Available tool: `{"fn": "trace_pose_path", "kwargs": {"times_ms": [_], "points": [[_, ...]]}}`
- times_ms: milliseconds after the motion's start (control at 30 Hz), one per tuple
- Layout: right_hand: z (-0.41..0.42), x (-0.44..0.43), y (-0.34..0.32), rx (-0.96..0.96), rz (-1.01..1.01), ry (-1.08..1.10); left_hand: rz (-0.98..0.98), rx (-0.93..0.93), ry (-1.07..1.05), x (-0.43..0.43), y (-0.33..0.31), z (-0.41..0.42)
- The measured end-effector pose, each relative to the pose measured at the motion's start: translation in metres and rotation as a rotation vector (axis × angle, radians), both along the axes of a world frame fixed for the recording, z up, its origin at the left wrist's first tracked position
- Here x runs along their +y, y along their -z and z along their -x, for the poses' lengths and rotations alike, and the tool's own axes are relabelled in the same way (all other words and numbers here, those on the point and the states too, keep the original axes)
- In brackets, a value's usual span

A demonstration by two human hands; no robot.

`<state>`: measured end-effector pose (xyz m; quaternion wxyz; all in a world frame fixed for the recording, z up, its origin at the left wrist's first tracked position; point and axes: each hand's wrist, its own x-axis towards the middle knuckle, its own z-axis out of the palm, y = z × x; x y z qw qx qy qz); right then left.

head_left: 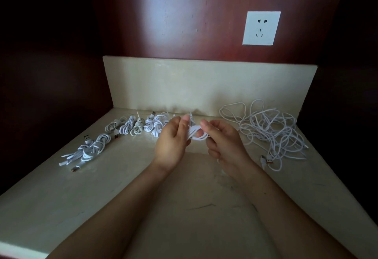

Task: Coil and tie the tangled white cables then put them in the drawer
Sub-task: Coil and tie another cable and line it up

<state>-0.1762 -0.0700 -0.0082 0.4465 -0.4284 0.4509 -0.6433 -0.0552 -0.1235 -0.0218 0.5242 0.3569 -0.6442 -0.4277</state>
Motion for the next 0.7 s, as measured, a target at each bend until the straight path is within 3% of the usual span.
{"fn": "trace_pose_path", "kwargs": {"times_ms": [167,300,367,500,700], "points": [[0.004,0.006,0.006,0.18,-0.006,0.113,-0.014,-0.019,-0.013,-0.005,0.001,-0.011],[0.004,0.007,0.009,0.44,0.171,0.219,-0.001,-0.067,0.031,-0.012,0.004,-0.021],[0.003,0.006,0.01,0.482,0.191,0.267,0.021,-0.108,0.067,-0.014,0.007,-0.021],[0.003,0.007,0.01,0.404,0.149,0.224,0.003,-0.122,0.162,-0.01,0.006,-0.019],[-0.002,0.006,0.01,0.133,-0.097,0.041,-0.026,-0.022,0.251,-0.002,0.001,-0.015]]}}
